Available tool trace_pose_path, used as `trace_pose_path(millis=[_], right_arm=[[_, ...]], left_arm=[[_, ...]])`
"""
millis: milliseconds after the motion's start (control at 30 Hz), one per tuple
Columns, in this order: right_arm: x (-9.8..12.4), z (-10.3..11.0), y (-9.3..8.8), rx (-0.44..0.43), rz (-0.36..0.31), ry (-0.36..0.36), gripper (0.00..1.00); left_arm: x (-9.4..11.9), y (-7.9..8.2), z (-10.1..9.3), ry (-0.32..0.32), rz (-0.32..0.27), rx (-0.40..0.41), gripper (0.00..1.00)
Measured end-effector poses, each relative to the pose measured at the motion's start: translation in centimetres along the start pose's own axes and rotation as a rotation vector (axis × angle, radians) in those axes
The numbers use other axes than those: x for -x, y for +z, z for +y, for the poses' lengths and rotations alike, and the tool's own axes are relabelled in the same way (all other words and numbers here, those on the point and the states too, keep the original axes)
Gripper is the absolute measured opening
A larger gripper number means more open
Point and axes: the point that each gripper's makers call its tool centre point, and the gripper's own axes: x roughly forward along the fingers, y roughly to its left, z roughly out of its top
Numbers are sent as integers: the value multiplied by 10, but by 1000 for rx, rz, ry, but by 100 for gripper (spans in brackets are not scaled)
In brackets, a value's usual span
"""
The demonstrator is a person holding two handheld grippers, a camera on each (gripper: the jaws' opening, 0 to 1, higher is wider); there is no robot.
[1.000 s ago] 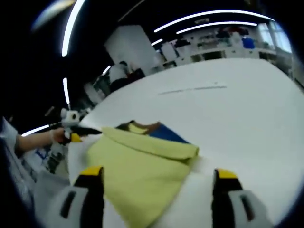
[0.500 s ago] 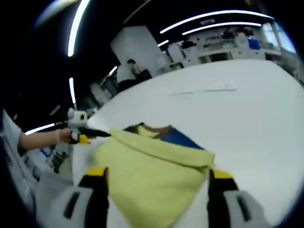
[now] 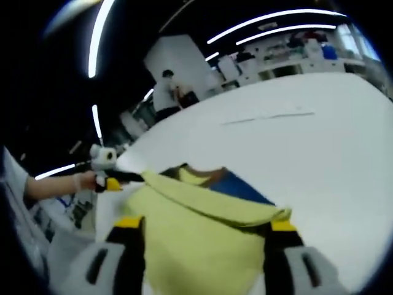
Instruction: Fold the garment on the visible template until the final outline fits inside the template.
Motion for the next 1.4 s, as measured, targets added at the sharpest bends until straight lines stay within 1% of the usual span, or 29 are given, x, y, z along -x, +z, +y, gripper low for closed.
trace_pose_path(millis=[100,200,333,433,500,667,767,867,933,1033,1133,1233,1400], right_arm=[[-6,-9,6,-18,-17,-7,78],[-9,-10,9,-27,-34,-15,78],[-13,-19,12,-37,-48,-42,75],[-16,-24,15,-44,-50,-42,73],[-15,-18,13,-45,-49,-38,72],[-14,-19,12,-43,-47,-38,73],[-11,-15,12,-44,-48,-43,73],[-6,-16,10,-34,-49,-44,73],[3,-12,7,-40,-54,-47,73],[14,-15,0,-49,-64,-64,72],[26,-11,-11,-64,-66,-78,71],[40,-14,-20,-75,-61,-90,71],[57,-8,-36,-76,-51,-108,71]], left_arm=[[-3,11,3,6,-45,17,72],[-6,17,8,16,-71,36,71],[-7,24,17,41,-107,61,70],[-7,24,17,52,-116,78,70],[-7,22,16,53,-112,76,70],[-6,21,13,52,-113,76,70],[-4,21,9,47,-114,74,70],[0,16,5,47,-100,59,69],[3,13,4,46,-98,58,69],[11,8,1,46,-112,72,68],[17,0,-2,48,-107,73,68],[25,-8,-3,53,-106,76,68],[38,-23,-6,56,-95,85,67]])
